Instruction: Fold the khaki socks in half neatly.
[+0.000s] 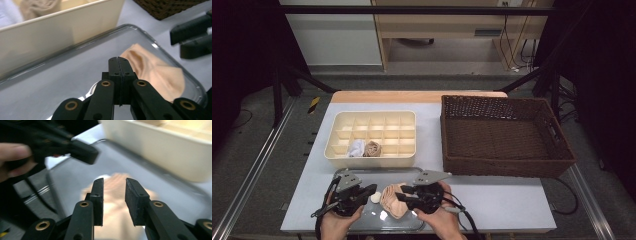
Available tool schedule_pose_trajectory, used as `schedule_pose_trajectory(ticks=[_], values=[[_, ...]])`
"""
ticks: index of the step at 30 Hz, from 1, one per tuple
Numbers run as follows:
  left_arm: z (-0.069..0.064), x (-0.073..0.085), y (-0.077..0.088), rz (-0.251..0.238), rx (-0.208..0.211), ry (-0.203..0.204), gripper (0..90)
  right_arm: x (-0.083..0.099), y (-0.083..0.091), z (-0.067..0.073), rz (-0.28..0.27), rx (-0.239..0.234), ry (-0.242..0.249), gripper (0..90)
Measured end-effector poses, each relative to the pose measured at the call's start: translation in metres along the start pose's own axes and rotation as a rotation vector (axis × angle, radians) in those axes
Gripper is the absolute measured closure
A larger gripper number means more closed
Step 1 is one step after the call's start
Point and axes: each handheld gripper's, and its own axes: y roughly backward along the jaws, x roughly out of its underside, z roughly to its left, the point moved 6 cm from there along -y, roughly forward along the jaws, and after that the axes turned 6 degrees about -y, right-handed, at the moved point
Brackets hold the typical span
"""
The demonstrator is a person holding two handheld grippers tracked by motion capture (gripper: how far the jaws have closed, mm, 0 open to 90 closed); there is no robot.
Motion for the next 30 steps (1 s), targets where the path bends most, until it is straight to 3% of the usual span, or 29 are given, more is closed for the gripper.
schedule_pose_trajectory(ticks=[3,5,9,16,21,26,30], values=[[-0.01,-0.006,-0.004,0.001,0.018,-0.025,89.8,0.001,0.007,-0.011,-0.003,0.038,-0.01,70.0],[-0.025,-0.013,-0.013,0.013,0.037,-0.072,89.9,0.009,0.011,-0.023,0.005,0.073,-0.027,70.1],[-0.039,-0.014,-0.029,0.053,0.042,-0.119,89.9,0.023,0.005,-0.029,0.027,0.078,-0.055,68.0],[-0.031,0.007,-0.038,0.126,0.025,-0.136,89.8,0.039,-0.01,-0.027,0.081,0.087,-0.039,61.1],[-0.027,0.018,-0.039,0.154,0.02,-0.141,89.7,0.045,-0.016,-0.025,0.1,0.083,-0.038,61.6],[-0.031,0.018,-0.042,0.17,-0.002,-0.177,89.6,0.047,-0.02,-0.021,0.102,0.057,-0.043,75.5],[-0.03,0.016,-0.045,0.162,0.006,-0.163,89.7,0.046,-0.019,-0.022,0.102,0.046,-0.065,83.3]])
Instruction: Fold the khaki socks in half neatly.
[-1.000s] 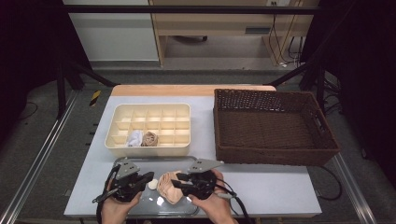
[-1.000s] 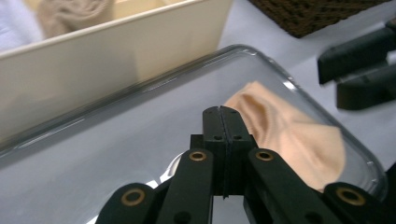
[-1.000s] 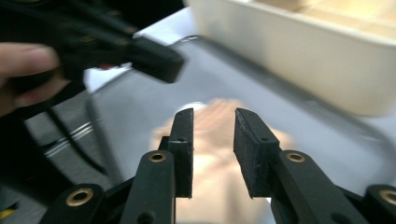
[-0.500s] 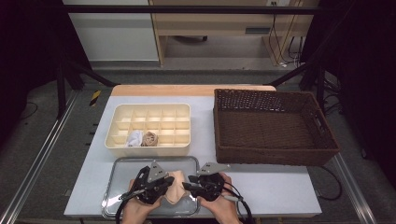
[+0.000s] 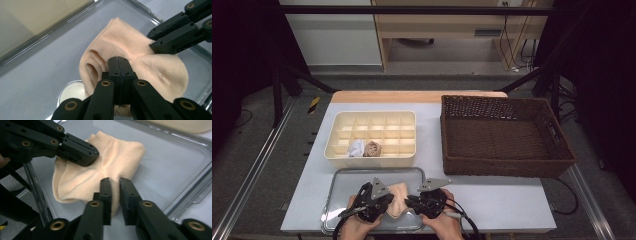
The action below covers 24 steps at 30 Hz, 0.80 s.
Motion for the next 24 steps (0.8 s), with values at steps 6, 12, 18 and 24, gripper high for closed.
schedule_pose_trajectory(ticks=[6,12,18,24], values=[[-0.002,-0.014,-0.008,-0.048,0.045,0.02,89.7,-0.01,0.023,-0.01,-0.043,0.035,-0.006,85.1],[-0.01,-0.03,-0.02,-0.098,0.069,0.041,88.9,0.001,0.028,-0.025,-0.011,0.087,-0.028,81.3],[-0.016,-0.038,-0.016,-0.133,0.066,0.022,89.8,-0.001,0.033,-0.029,-0.048,0.097,-0.055,70.7],[-0.022,-0.029,-0.028,-0.063,0.053,-0.005,89.7,0.004,0.025,-0.029,-0.02,0.098,-0.044,72.2]])
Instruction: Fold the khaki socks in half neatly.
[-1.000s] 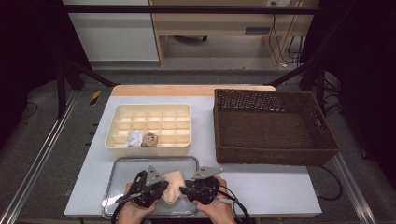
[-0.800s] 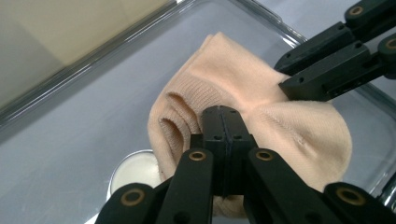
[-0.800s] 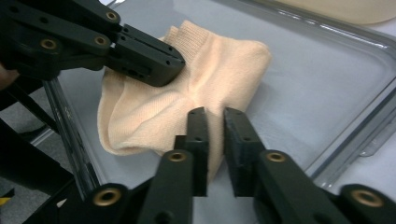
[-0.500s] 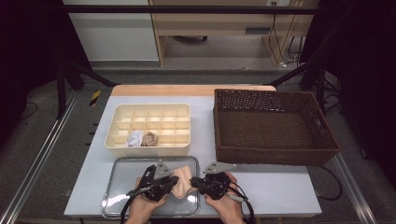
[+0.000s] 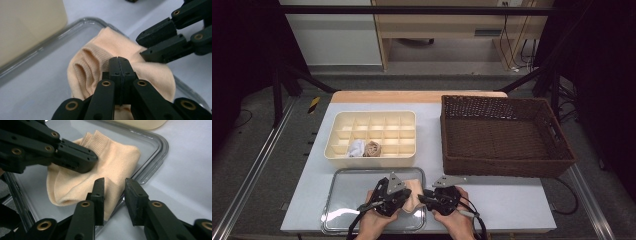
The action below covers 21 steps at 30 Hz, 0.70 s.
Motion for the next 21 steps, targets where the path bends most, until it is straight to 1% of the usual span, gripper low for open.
schedule_pose_trajectory(ticks=[2,3,4,5,7,8,10,11,12,13,14,15,16,17,18,20,21], values=[[-0.001,0.0,0.0,0.007,-0.007,-0.002,89.7,0.0,-0.001,0.0,0.004,-0.009,0.0,77.0],[-0.001,0.0,-0.001,0.007,-0.01,-0.004,89.6,0.0,-0.001,0.001,0.006,-0.019,-0.003,82.4],[-0.001,0.0,0.0,0.006,-0.009,-0.004,89.7,0.0,-0.001,0.001,0.004,-0.019,-0.002,83.8],[-0.001,0.0,0.0,0.006,-0.009,-0.004,89.7,0.0,-0.001,0.001,0.004,-0.019,-0.002,83.8],[0.001,-0.001,0.003,-0.009,0.006,0.019,89.7,-0.002,0.001,0.001,0.005,-0.028,-0.009,85.2],[0.001,-0.001,0.003,-0.009,0.006,0.019,89.7,-0.002,0.001,0.001,0.005,-0.028,-0.009,85.2],[0.002,0.0,0.007,-0.017,0.013,0.029,89.7,-0.008,0.006,0.002,-0.024,-0.037,-0.005,85.4],[0.002,0.0,0.007,-0.017,0.013,0.029,89.7,-0.008,0.006,0.002,-0.024,-0.037,-0.005,85.4],[0.002,0.001,0.007,-0.009,0.013,0.037,89.8,-0.012,0.009,0.004,-0.049,-0.046,-0.001,85.7],[0.002,0.001,0.007,-0.009,0.013,0.037,89.8,-0.012,0.009,0.004,-0.049,-0.046,-0.001,85.7],[0.001,0.002,0.004,0.001,0.009,0.04,89.8,-0.015,0.011,0.008,-0.065,-0.067,0.01,86.0],[0.0,0.002,0.003,0.004,0.008,0.036,89.8,-0.016,0.012,0.01,-0.073,-0.078,0.017,86.0],[-0.001,0.002,0.001,0.005,0.009,0.037,89.8,-0.017,0.012,0.012,-0.072,-0.089,0.02,86.1],[-0.002,0.001,0.0,0.005,0.01,0.04,89.8,-0.018,0.012,0.015,-0.076,-0.098,0.034,86.2],[-0.002,0.001,0.0,0.005,0.01,0.04,89.8,-0.018,0.012,0.015,-0.076,-0.098,0.034,86.2],[-0.001,0.0,0.001,0.001,0.026,0.054,89.8,-0.017,0.01,0.018,-0.063,-0.11,0.055,86.2],[-0.001,0.0,0.001,0.001,0.026,0.054,89.8,-0.017,0.01,0.018,-0.063,-0.11,0.055,86.2]])
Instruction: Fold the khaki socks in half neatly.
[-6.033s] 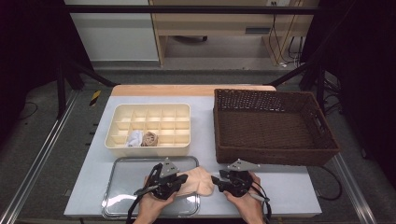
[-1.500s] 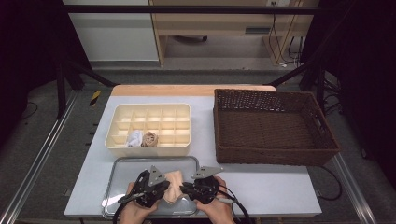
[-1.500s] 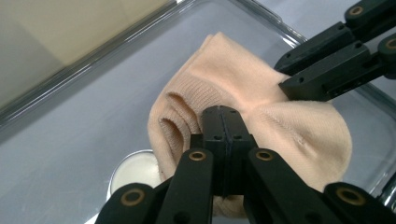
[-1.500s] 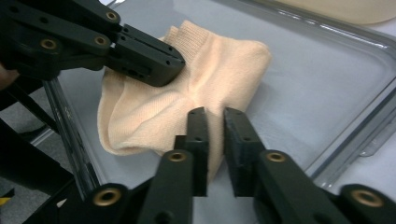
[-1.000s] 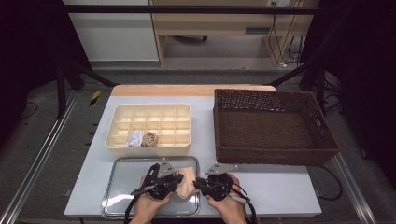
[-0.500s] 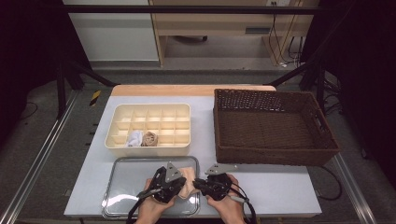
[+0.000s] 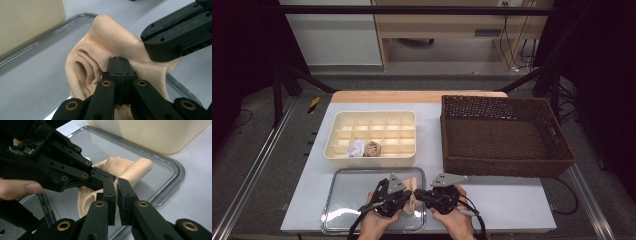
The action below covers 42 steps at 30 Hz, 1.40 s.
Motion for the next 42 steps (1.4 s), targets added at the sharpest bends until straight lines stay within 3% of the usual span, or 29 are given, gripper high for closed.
schedule_pose_trajectory(ticks=[2,4,5,7,11,13,16,19,27,32,36,39,42], values=[[0.003,-0.001,0.004,-0.013,0.013,0.019,89.8,0.0,0.0,0.0,0.004,0.0,-0.002,86.1],[0.012,-0.005,0.021,-0.057,-0.001,0.034,89.7,0.0,0.001,-0.001,-0.001,0.001,-0.001,86.1],[0.012,-0.005,0.021,-0.057,-0.001,0.034,89.7,0.0,0.001,-0.001,-0.001,0.001,-0.001,86.1],[0.024,-0.004,0.041,-0.088,-0.04,0.043,89.7,-0.001,0.001,-0.001,0.0,0.004,-0.009,86.1],[0.035,0.007,0.051,-0.057,-0.075,0.042,89.4,-0.003,0.0,0.0,-0.001,0.006,-0.001,86.1],[0.039,0.022,0.046,-0.014,-0.063,0.062,89.6,-0.005,-0.001,0.002,-0.001,0.004,0.004,86.1],[0.039,0.025,0.041,0.006,-0.041,0.079,89.7,-0.006,-0.003,0.004,0.003,0.0,0.012,86.1],[0.04,0.023,0.034,0.029,-0.052,0.068,89.7,-0.009,-0.01,0.013,0.018,-0.017,0.051,86.0],[0.041,0.027,0.033,0.046,-0.044,0.066,89.8,-0.012,-0.028,0.03,0.042,-0.08,0.096,85.9],[0.043,0.028,0.032,0.052,-0.043,0.069,89.8,-0.009,-0.038,0.034,0.058,-0.093,0.11,85.8],[0.047,0.024,0.037,0.025,-0.056,0.079,89.7,-0.005,-0.048,0.038,0.064,-0.104,0.129,85.5],[0.054,0.017,0.049,-0.043,-0.065,0.096,89.7,-0.002,-0.054,0.04,0.064,-0.109,0.138,85.5],[0.055,0.014,0.055,-0.074,-0.063,0.102,89.7,-0.002,-0.055,0.039,0.061,-0.107,0.131,85.5]])
